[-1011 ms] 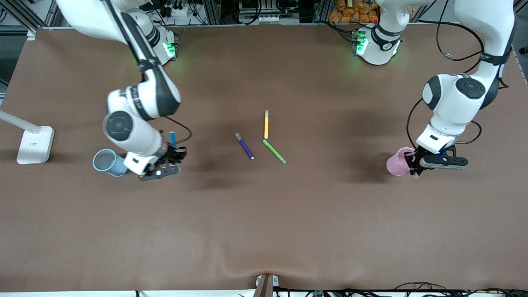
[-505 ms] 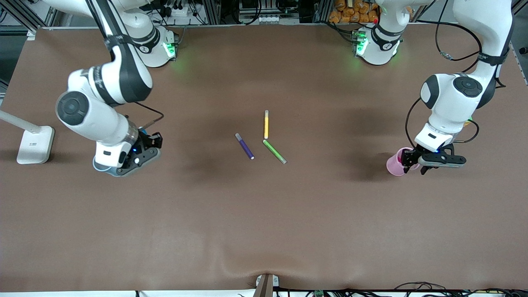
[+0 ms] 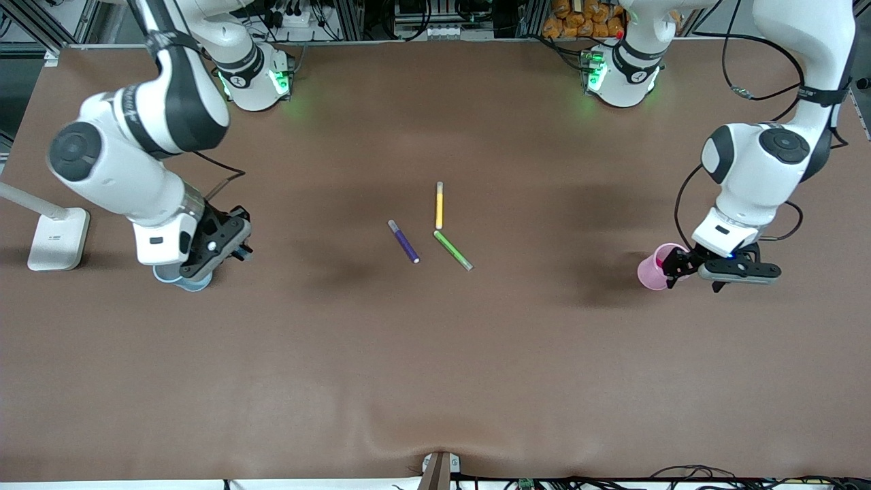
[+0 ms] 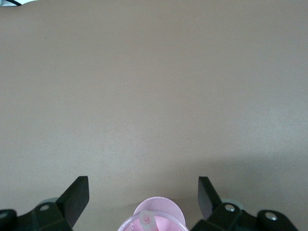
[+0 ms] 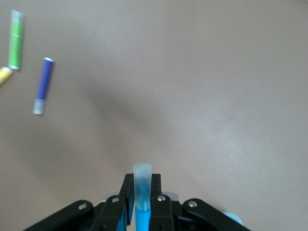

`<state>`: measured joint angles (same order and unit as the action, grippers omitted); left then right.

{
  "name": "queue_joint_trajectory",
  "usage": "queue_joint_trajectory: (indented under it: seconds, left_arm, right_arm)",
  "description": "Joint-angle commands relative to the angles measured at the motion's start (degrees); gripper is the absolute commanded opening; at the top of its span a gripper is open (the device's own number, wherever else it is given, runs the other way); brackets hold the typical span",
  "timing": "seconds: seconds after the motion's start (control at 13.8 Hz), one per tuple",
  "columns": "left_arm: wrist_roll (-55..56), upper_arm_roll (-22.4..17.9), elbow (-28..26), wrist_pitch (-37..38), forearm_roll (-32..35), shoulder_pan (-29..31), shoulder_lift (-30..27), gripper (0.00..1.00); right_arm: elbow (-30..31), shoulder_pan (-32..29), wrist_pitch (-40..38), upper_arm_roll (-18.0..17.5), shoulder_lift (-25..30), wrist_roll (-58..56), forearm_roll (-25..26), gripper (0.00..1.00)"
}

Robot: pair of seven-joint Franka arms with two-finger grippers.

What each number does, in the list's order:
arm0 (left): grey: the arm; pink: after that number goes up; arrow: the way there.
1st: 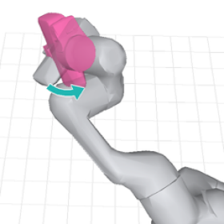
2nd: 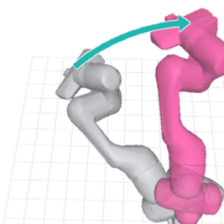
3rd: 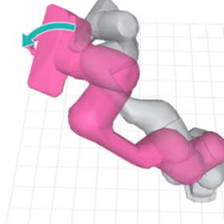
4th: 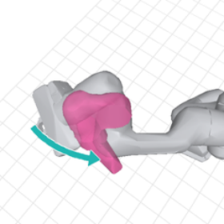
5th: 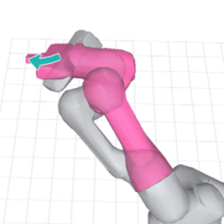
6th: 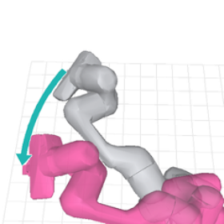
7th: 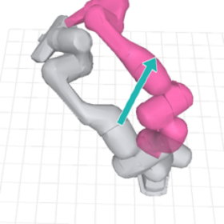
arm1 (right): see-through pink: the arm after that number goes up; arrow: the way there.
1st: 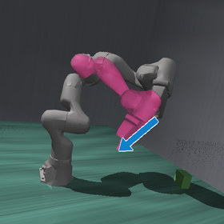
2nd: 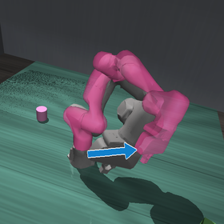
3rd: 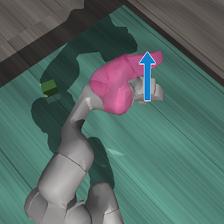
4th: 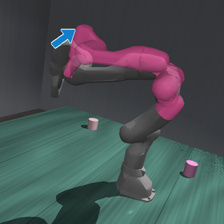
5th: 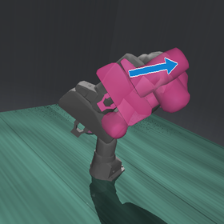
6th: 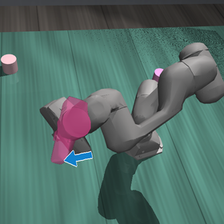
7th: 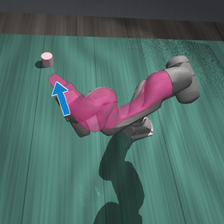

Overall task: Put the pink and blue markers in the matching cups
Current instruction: 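Carry the blue marker to the blue cup with the right gripper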

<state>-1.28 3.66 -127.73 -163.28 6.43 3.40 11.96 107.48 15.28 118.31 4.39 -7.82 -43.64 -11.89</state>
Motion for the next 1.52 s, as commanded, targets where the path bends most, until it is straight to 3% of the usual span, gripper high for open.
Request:
queue_joint_trajectory:
  seconds: [0.0, 0.14, 0.29, 0.58, 0.79, 1.01, 1.44]
  left_arm:
    - [-0.2, 1.3, 4.9, 7.9, 1.0, 0.2, -1.2, 1.0]
    - [-0.2, 1.7, 9.1, 14.3, 1.0, 0.1, -1.1, 1.0]
    - [0.0, 2.8, 12.2, 19.3, 0.9, 0.1, -1.0, 1.0]
    - [-0.1, 2.9, 13.5, 21.4, 0.9, 0.1, -1.2, 1.0]
    - [-0.1, 3.0, 14.3, 24.1, 0.8, 0.0, -1.6, 1.0]
    - [-0.2, 4.5, 18.6, 32.0, 0.2, 0.9, -1.4, 1.0]
    - [0.0, 4.8, 28.9, 49.2, 0.0, -0.6, -2.3, 1.0]
  right_arm:
    - [1.1, -4.5, 0.0, -1.0, 1.8, -12.1, -8.4, 0.03]
    - [1.1, -6.3, -0.3, -0.9, 2.5, -18.9, -16.4, 0.02]
    - [1.2, -8.7, -0.5, -0.9, 2.5, -25.4, -20.8, 0.02]
    - [1.2, -13.9, -1.1, -0.9, 1.2, -40.3, -32.4, 0.02]
    - [1.1, -18.2, -5.7, -0.8, -1.6, -51.4, -40.8, 0.03]
    - [0.1, -23.8, -12.6, -0.9, -6.5, -63.3, -44.5, 0.03]
    - [-2.2, -29.8, -20.4, -0.7, -10.7, -76.4, -43.6, 0.03]
